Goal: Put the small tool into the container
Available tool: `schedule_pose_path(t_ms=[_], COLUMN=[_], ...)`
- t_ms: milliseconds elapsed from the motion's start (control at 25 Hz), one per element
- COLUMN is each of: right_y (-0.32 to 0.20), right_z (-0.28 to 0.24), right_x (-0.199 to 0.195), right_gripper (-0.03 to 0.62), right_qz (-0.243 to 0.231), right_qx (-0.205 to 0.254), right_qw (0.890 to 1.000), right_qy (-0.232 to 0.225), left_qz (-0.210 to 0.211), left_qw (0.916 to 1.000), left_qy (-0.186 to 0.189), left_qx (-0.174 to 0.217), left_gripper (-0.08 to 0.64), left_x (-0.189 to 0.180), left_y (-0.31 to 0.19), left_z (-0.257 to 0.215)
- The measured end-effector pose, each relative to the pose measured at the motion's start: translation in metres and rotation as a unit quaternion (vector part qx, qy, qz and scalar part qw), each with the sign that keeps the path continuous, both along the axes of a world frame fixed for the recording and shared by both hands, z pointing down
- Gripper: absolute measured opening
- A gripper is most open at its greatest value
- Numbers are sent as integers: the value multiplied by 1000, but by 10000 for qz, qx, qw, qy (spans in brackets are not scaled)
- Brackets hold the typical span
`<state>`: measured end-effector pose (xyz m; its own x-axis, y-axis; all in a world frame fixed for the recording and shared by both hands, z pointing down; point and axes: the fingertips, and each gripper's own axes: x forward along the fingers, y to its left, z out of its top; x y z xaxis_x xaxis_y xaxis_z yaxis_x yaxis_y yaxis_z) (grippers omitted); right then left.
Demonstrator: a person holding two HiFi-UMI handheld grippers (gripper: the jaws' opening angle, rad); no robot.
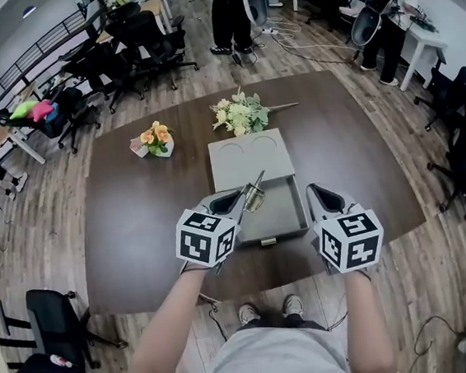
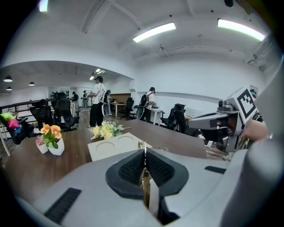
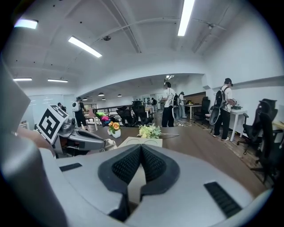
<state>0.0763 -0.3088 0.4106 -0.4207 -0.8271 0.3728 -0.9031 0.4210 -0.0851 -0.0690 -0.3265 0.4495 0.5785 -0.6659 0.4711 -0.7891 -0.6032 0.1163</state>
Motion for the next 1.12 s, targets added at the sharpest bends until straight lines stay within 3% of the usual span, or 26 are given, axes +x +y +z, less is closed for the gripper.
schedule_pose_path(t_ms=[720, 1120], right_y=[4, 2], right_z=[18, 26], right_x=[-2, -6], right_gripper=[4, 3], right_qz=[330, 429], right_qx=[-170, -304], right_qw=[9990, 9982], right_qy=[264, 273], left_qz=[1157, 1372], left_qw=[9917, 9874], left_qy=[-352, -422], left_qx=[-427, -663], left_gripper=[12, 14], left_x=[36, 38], left_y=[-12, -23], left_z=[58, 82])
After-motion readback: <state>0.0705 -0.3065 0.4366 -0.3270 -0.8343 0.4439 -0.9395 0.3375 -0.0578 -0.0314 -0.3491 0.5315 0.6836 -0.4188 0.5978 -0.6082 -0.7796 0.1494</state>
